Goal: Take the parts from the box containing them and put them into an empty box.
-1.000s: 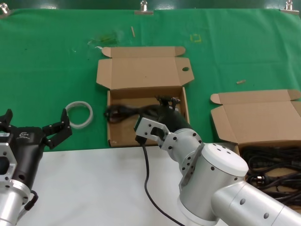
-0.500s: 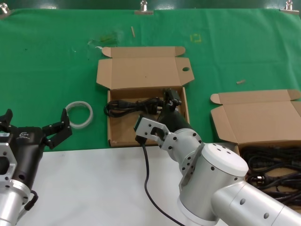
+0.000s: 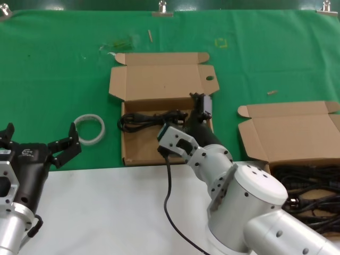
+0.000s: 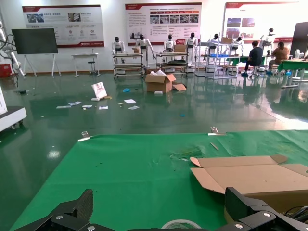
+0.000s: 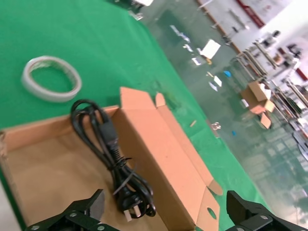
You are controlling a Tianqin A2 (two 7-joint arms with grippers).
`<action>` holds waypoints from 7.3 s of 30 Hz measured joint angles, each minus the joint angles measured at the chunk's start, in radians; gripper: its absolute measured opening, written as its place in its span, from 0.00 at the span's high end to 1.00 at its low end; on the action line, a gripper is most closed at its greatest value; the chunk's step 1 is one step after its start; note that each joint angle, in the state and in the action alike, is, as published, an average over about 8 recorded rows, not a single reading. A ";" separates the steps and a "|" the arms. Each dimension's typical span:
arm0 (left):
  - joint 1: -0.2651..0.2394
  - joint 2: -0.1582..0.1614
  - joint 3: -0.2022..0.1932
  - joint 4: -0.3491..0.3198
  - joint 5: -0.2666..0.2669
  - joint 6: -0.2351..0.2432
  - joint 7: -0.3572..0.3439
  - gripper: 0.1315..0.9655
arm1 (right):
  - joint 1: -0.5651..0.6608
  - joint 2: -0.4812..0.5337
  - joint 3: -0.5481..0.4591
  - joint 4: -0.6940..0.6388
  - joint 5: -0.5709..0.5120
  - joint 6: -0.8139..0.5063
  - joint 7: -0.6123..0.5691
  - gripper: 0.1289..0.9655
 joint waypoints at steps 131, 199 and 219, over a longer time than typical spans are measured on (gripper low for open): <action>0.000 0.000 0.000 0.000 0.000 0.000 0.000 0.00 | -0.566 0.000 0.802 0.293 -0.856 -0.591 1.384 0.00; 0.000 0.000 0.000 0.000 0.000 0.000 0.000 0.00 | -0.566 0.000 0.802 0.293 -0.856 -0.591 1.384 0.00; 0.000 0.000 0.000 0.000 0.000 0.000 0.000 0.00 | -0.566 0.000 0.802 0.293 -0.856 -0.591 1.384 0.00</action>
